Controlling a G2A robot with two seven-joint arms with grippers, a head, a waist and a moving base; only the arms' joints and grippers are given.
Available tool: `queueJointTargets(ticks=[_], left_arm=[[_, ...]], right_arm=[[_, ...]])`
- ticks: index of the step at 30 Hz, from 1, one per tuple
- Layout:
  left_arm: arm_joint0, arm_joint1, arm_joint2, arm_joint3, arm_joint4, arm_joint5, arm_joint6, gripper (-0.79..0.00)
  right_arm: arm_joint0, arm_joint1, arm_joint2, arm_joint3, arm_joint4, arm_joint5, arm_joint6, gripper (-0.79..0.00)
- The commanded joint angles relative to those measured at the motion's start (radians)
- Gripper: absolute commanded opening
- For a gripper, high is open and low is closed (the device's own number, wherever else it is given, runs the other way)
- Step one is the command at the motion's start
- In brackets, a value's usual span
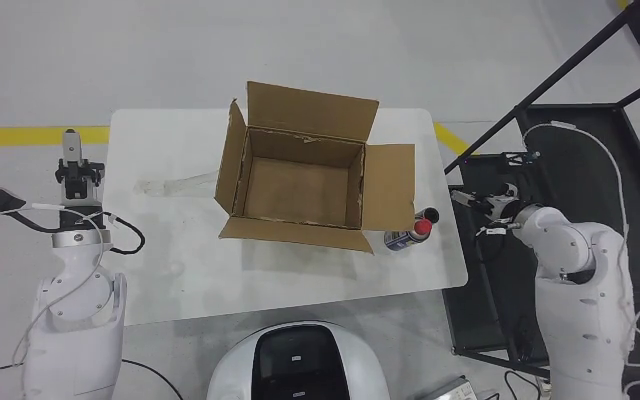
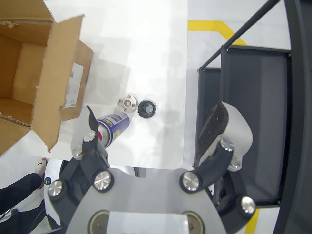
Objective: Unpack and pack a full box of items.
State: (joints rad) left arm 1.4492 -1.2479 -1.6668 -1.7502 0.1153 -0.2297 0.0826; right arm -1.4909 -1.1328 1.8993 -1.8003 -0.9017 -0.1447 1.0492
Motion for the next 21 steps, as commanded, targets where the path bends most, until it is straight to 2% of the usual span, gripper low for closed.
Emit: queueJointTargets(ticks=[1, 4, 6, 12, 15, 19, 21], left_arm=[[0.0, 0.0, 0.0, 0.0, 0.0, 0.0, 0.0, 0.0], [0.0, 0.0, 0.0, 0.0, 0.0, 0.0, 0.0, 0.0], [0.0, 0.0, 0.0, 0.0, 0.0, 0.0, 0.0, 0.0], [0.0, 0.0, 0.0, 0.0, 0.0, 0.0, 0.0, 0.0], [0.0, 0.0, 0.0, 0.0, 0.0, 0.0, 0.0, 0.0], [0.0, 0.0, 0.0, 0.0, 0.0, 0.0, 0.0, 0.0], [0.0, 0.0, 0.0, 0.0, 0.0, 0.0, 0.0, 0.0]], right_arm=[[0.051, -0.001, -0.052, 0.05, 0.003, 0.114, 0.098, 0.0], [0.135, 0.002, -0.107, 0.14, -0.025, 0.172, 0.171, 0.0], [0.179, 0.006, -0.123, 0.181, -0.02, 0.175, 0.236, 0.0], [0.233, 0.026, -0.031, 0.178, 0.096, 0.17, 0.418, 0.0], [0.22, 0.039, 0.022, 0.154, 0.163, 0.146, 0.487, 0.0], [0.123, 0.055, 0.093, 0.062, 0.324, 0.071, 0.487, 0.0], [0.055, 0.053, 0.116, 0.015, 0.376, 0.027, 0.437, 0.0]])
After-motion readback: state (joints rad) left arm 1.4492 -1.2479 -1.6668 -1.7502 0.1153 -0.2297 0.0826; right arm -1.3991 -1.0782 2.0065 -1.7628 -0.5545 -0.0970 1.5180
